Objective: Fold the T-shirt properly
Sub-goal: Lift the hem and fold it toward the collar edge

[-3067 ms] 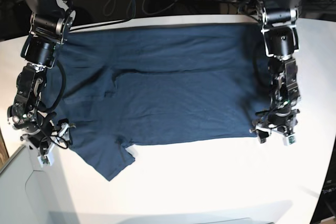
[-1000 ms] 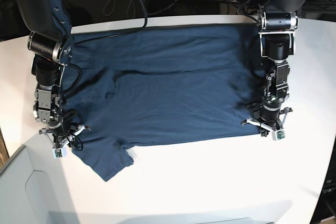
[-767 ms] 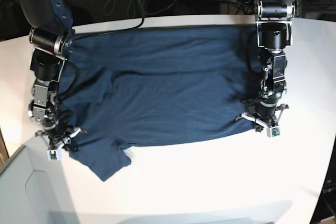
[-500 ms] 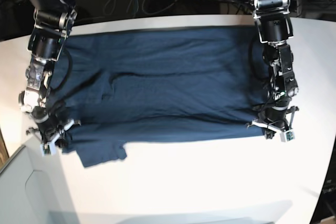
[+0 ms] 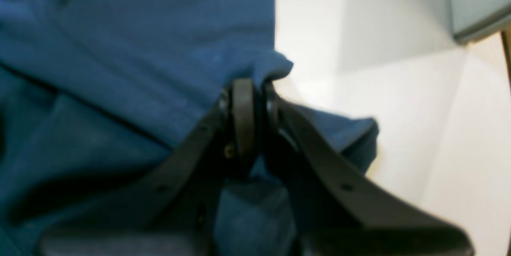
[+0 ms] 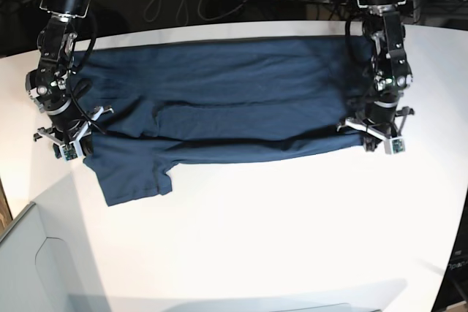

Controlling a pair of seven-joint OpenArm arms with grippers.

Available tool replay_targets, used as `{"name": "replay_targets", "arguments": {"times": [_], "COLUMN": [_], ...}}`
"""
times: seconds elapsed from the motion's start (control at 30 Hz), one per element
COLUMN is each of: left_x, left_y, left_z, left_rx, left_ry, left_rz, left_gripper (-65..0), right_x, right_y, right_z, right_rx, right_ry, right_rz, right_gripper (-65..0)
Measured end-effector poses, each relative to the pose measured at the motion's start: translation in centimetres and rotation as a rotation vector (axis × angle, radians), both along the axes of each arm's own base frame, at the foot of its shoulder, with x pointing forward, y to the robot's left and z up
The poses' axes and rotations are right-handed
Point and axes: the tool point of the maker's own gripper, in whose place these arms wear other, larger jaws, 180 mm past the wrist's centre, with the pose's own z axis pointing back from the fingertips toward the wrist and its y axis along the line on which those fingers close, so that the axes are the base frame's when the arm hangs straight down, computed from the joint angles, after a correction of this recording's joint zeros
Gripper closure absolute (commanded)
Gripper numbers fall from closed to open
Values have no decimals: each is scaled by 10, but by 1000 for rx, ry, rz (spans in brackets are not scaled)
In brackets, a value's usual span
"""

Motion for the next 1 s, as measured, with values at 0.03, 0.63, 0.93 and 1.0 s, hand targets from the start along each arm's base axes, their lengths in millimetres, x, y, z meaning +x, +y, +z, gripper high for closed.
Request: {"name": "replay_targets", "arguments": {"times": [0.03,0.63,0.93,1.0], "left_x": [-2,-20,-18,-17], "left_y": [-2,1,0,0], "left_z": [-2,-3,-3,-2], "left_rx": [-6,-54,-55,-56], "left_ry": [3,-10,-13,-16], "left_rz": [2,74,74,74], "left_gripper": [0,-301,-302,-301], "right_x": [-2,5,16,18], "right_y": [0,-10,-6,-3], "right_z": [-1,45,51,48], "right_rx": [-1,-92,-76,-68], "right_ry": [3,-50,-74,-60], "right_rz": [-1,-25,-28,-29], "right_gripper": [-3,-522,-522,-522]}}
